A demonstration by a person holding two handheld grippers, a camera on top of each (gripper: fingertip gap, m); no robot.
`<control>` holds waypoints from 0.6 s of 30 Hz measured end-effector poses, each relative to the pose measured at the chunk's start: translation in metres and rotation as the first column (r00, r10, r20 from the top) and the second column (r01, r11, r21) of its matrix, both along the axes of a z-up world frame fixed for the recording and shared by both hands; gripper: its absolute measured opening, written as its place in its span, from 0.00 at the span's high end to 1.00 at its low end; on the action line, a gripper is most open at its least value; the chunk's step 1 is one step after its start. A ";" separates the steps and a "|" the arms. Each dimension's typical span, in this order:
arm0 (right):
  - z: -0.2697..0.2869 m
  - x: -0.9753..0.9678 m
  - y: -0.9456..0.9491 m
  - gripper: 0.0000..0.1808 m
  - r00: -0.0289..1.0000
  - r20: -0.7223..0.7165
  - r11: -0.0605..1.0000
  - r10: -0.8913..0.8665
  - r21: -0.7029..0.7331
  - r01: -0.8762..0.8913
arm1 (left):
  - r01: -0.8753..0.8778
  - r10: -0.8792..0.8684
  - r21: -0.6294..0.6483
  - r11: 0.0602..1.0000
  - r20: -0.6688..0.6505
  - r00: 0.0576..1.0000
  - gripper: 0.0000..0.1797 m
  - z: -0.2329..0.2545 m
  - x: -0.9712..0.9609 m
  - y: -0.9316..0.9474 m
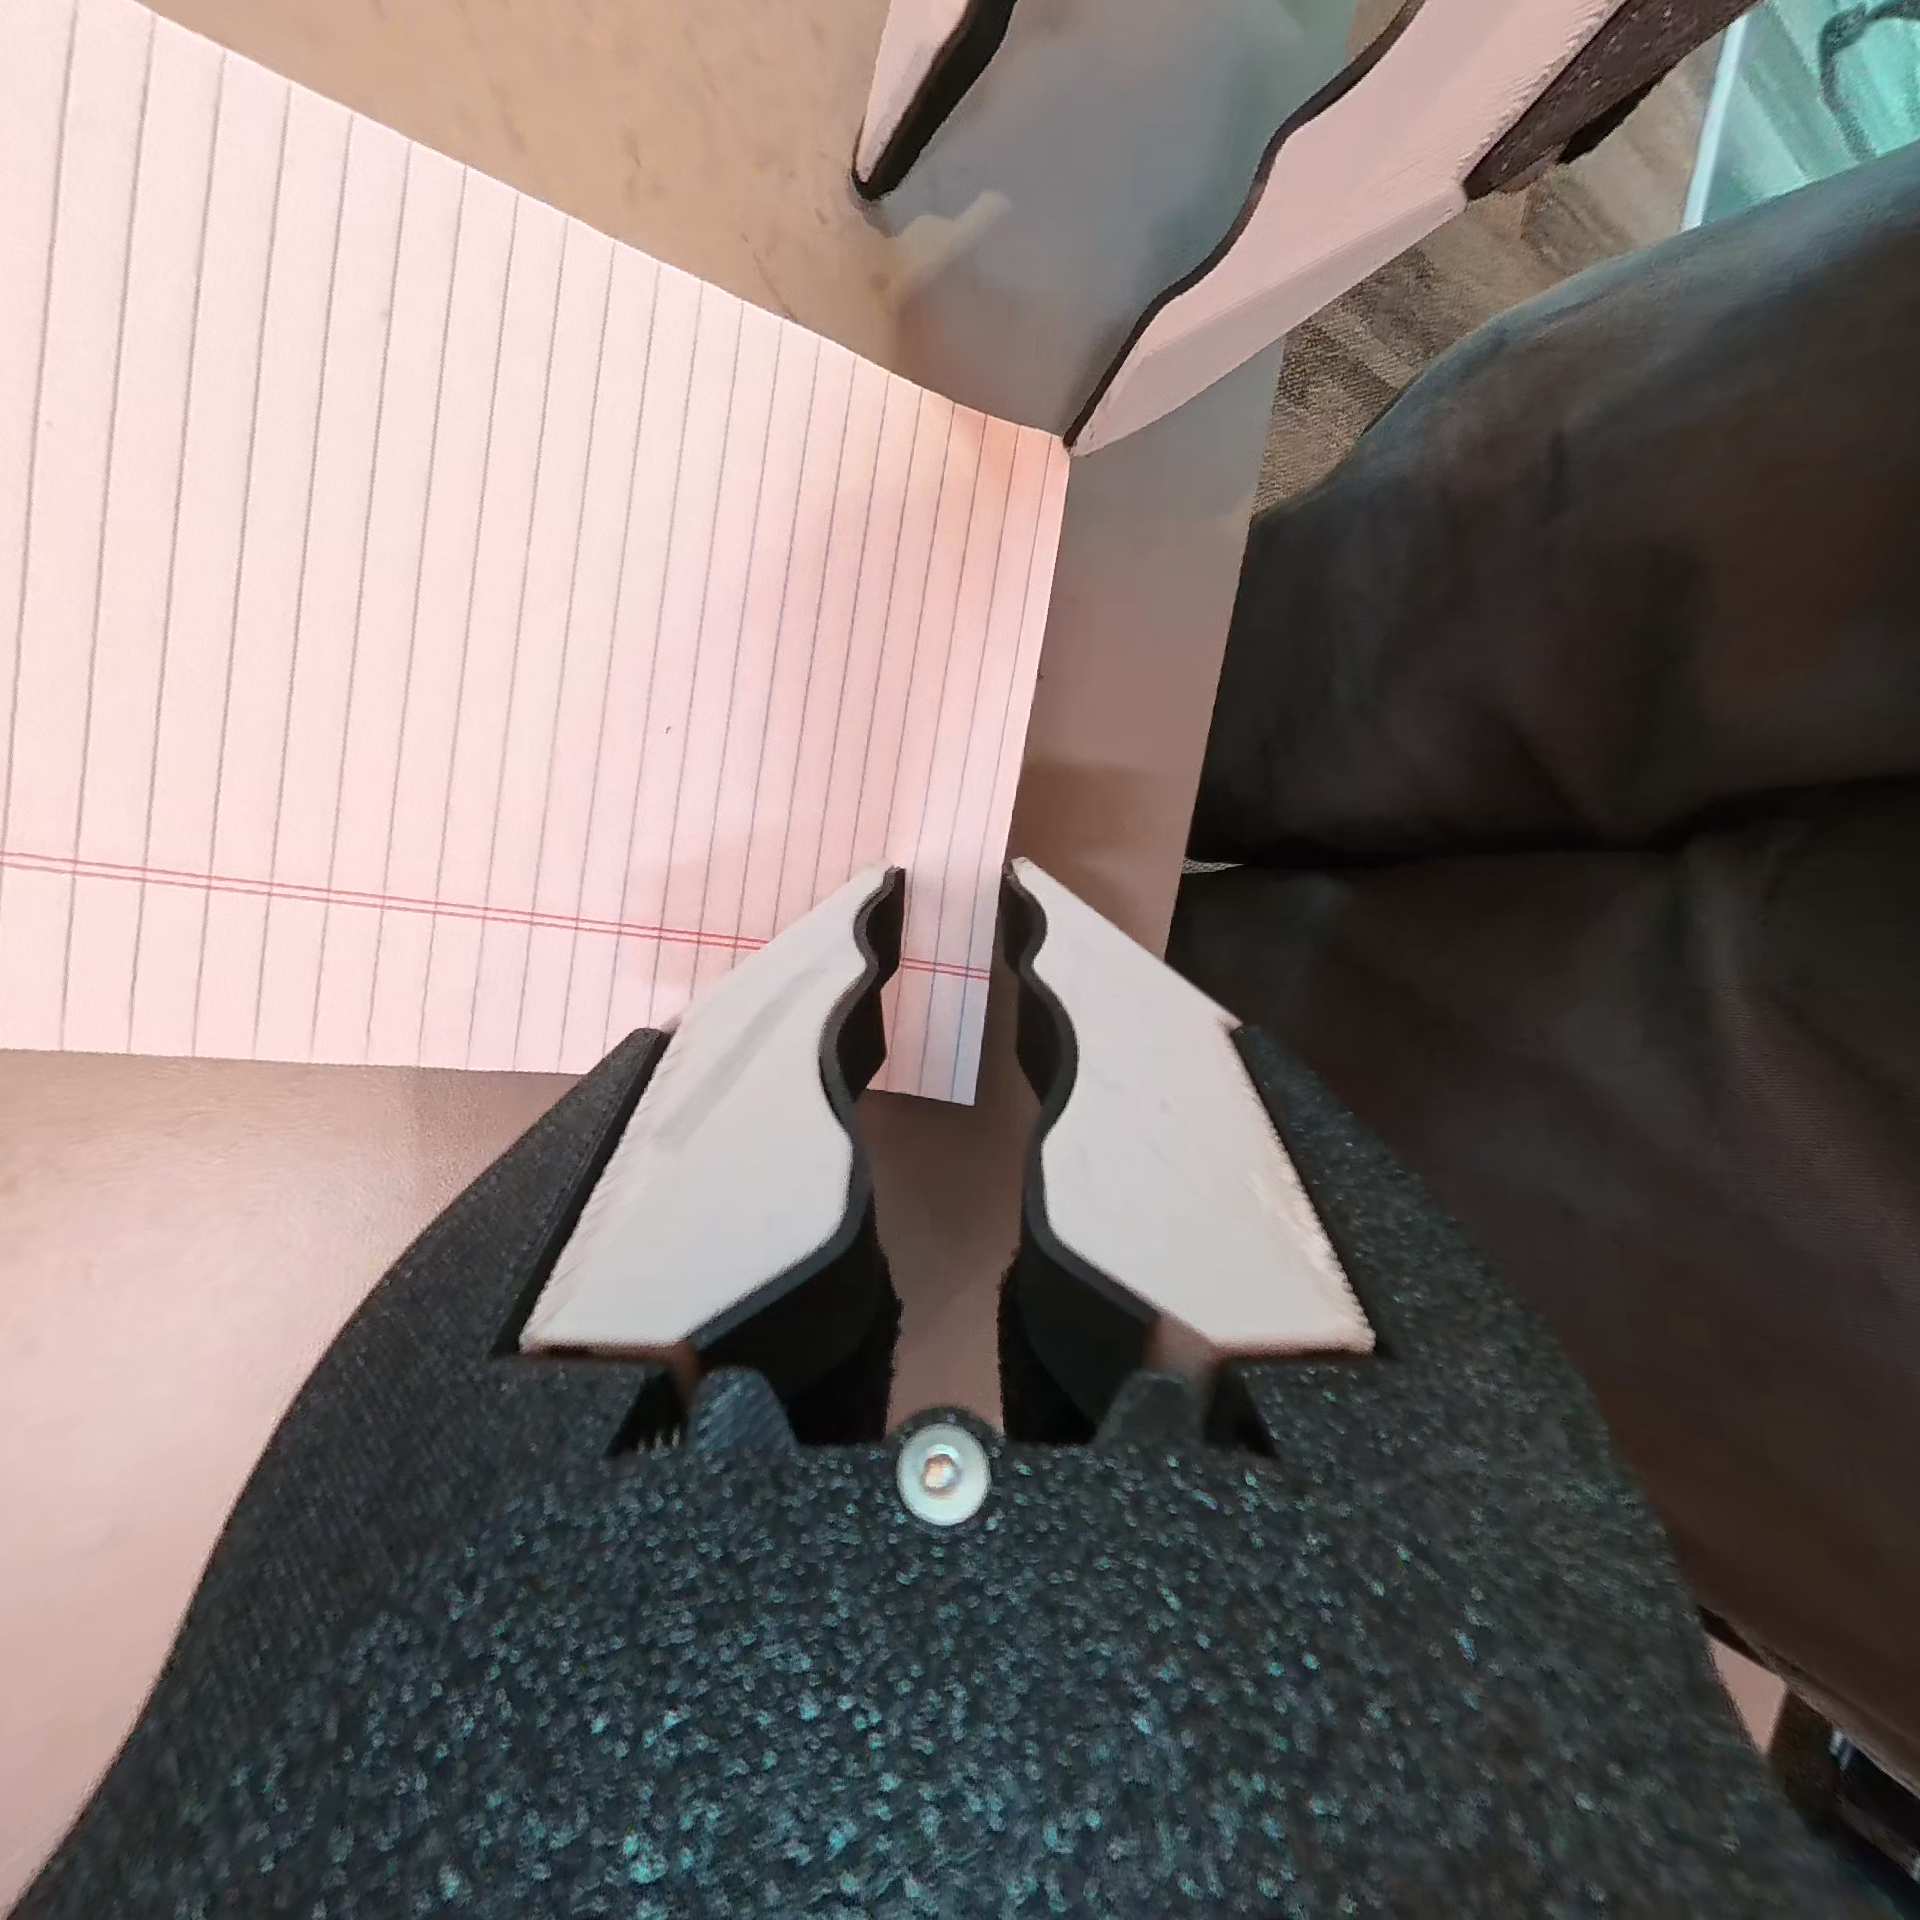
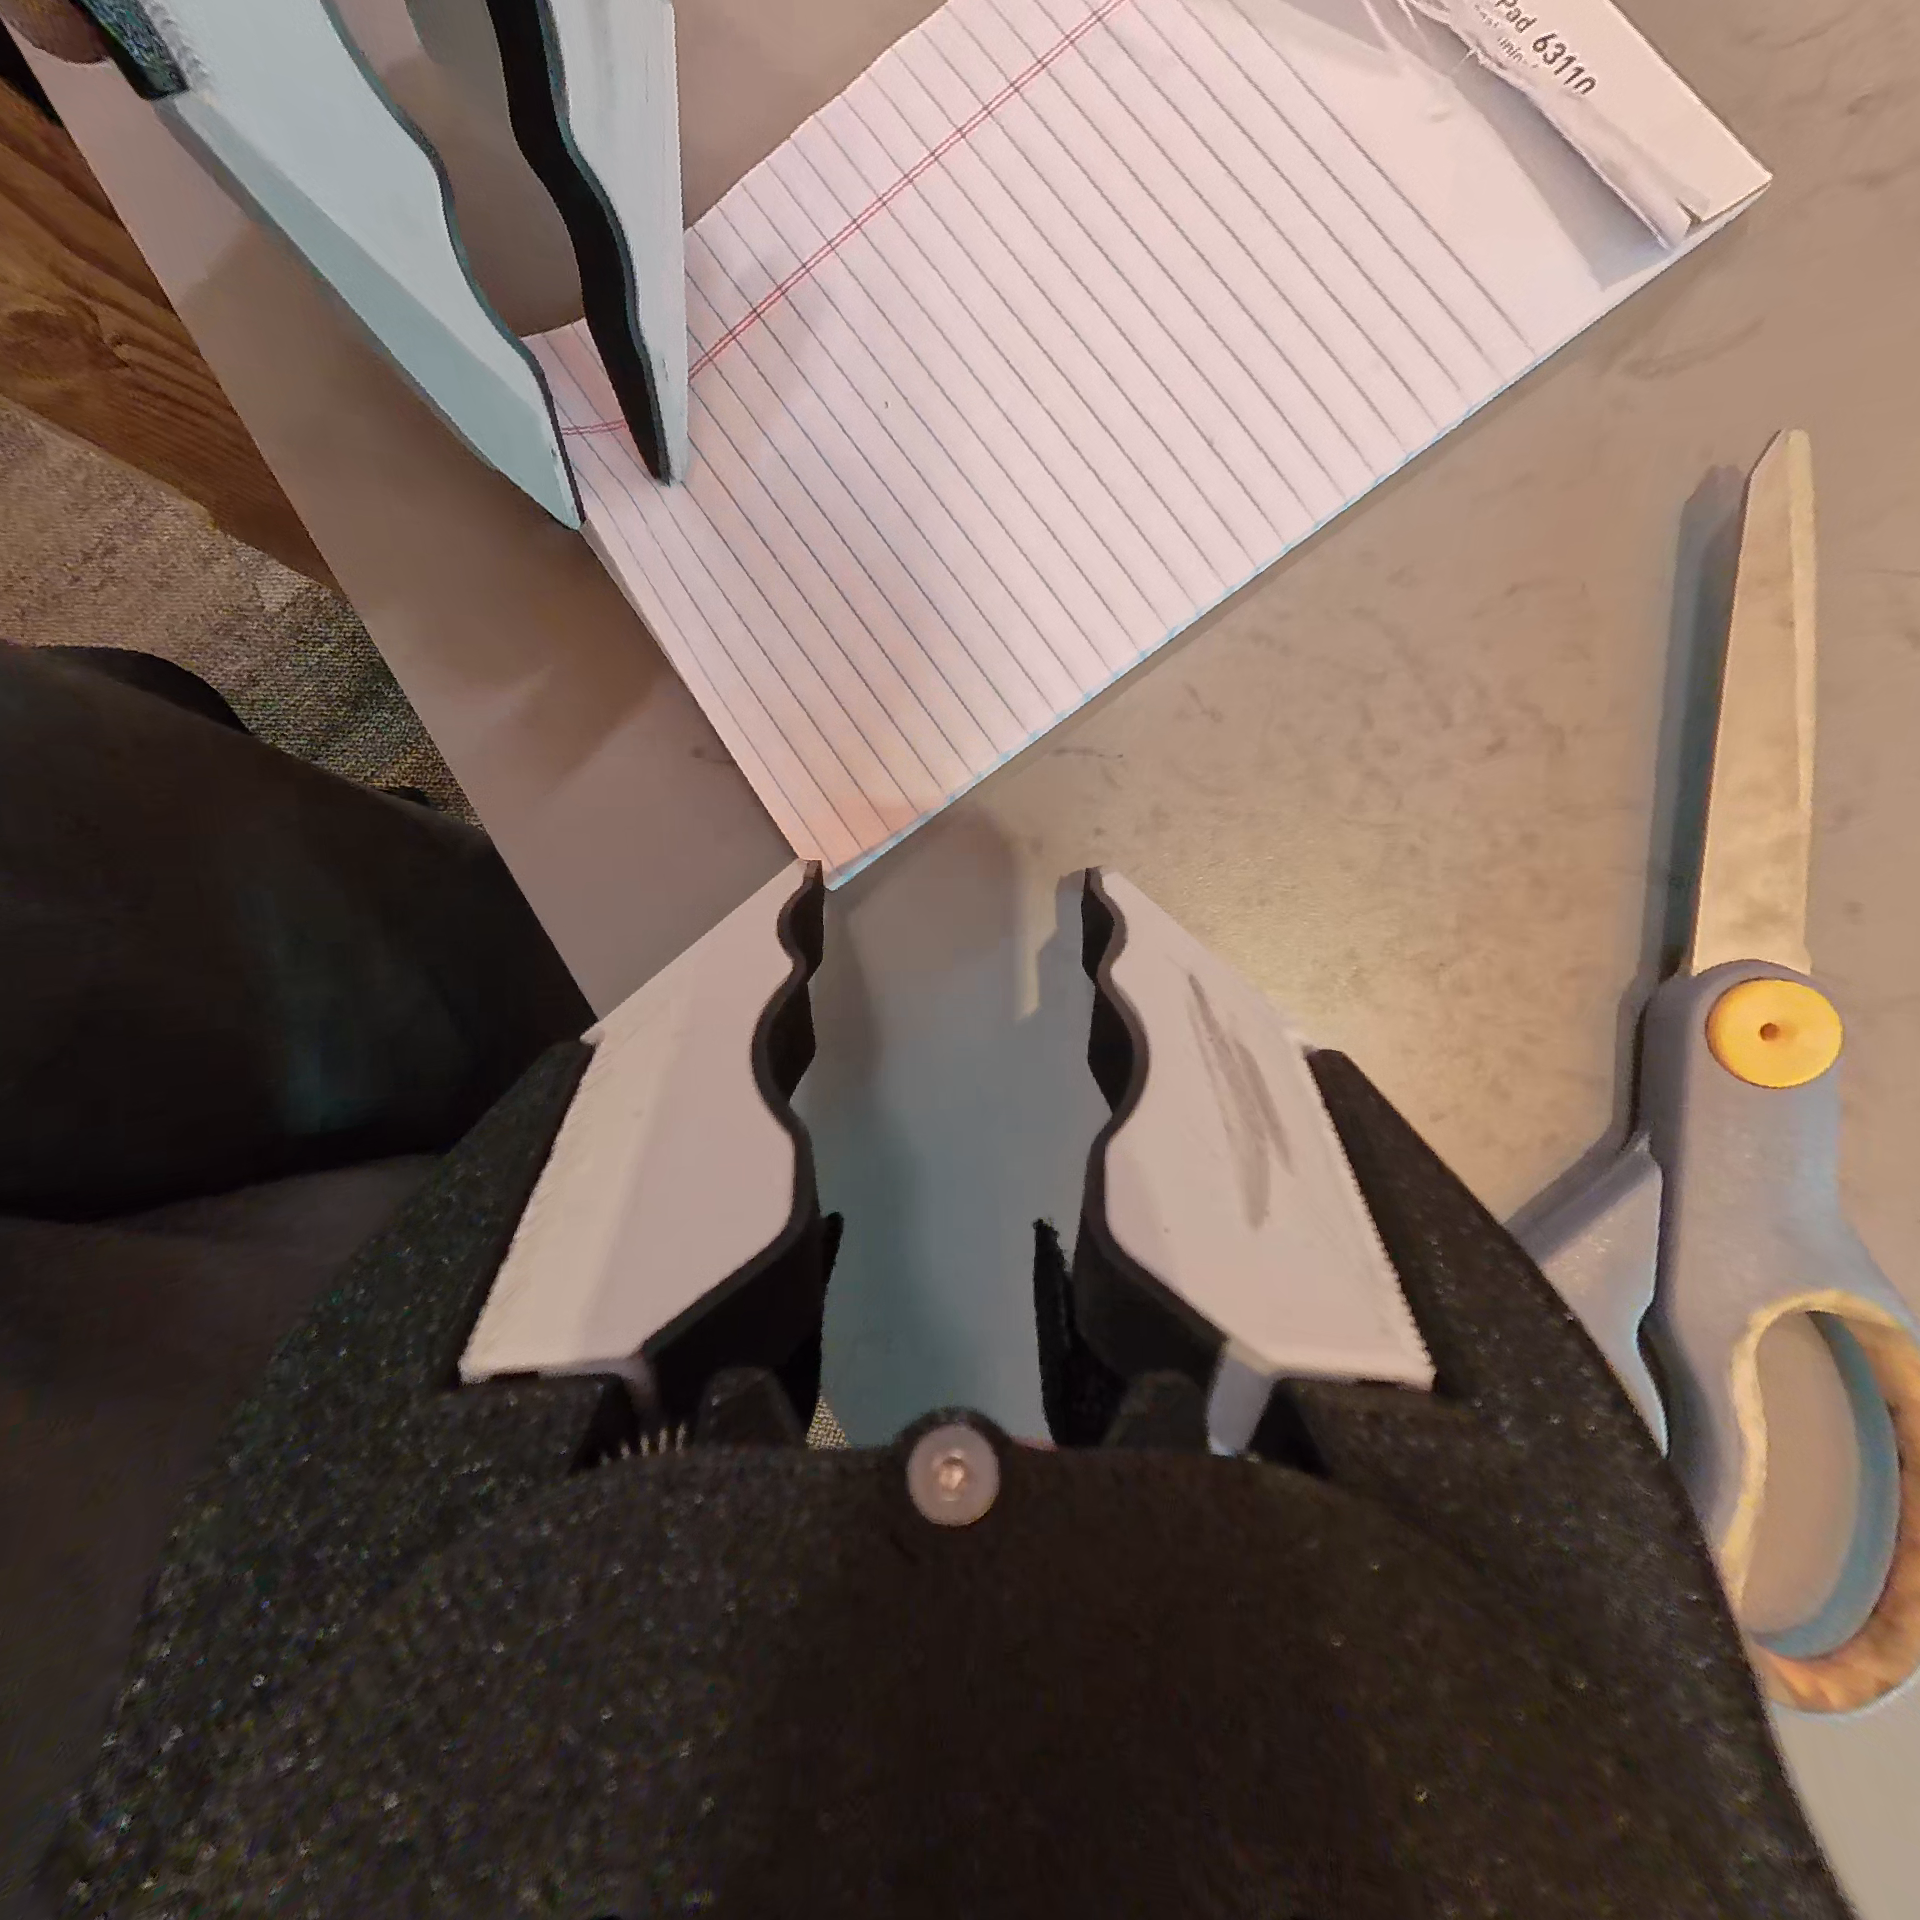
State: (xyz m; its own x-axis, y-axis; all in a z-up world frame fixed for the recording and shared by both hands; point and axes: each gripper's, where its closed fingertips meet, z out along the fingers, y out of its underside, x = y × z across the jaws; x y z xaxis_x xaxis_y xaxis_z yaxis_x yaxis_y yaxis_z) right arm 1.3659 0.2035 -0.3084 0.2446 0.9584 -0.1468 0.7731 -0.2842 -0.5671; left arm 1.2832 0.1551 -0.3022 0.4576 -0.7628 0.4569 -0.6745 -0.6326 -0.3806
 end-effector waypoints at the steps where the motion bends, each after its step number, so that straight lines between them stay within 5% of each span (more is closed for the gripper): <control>1: 0.000 0.000 0.000 0.73 1.000 -0.001 1.000 -0.002 -0.001 0.002 | -0.007 0.007 -0.011 1.000 0.007 1.000 0.90 0.000 0.000 0.000; 18: 0.001 0.000 0.001 0.76 1.000 -0.002 1.000 -0.020 -0.023 0.020 | -0.123 0.136 -0.121 0.985 0.106 0.985 0.94 0.008 0.003 0.004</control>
State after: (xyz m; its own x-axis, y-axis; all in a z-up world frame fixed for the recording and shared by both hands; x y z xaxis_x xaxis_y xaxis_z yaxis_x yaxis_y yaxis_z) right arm 1.3662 0.2047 -0.3079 0.2631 0.9499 -0.1689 0.7658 -0.3121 -0.5623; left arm 1.2858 0.1588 -0.2946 0.4893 -0.6404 0.5920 -0.5407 -0.7554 -0.3703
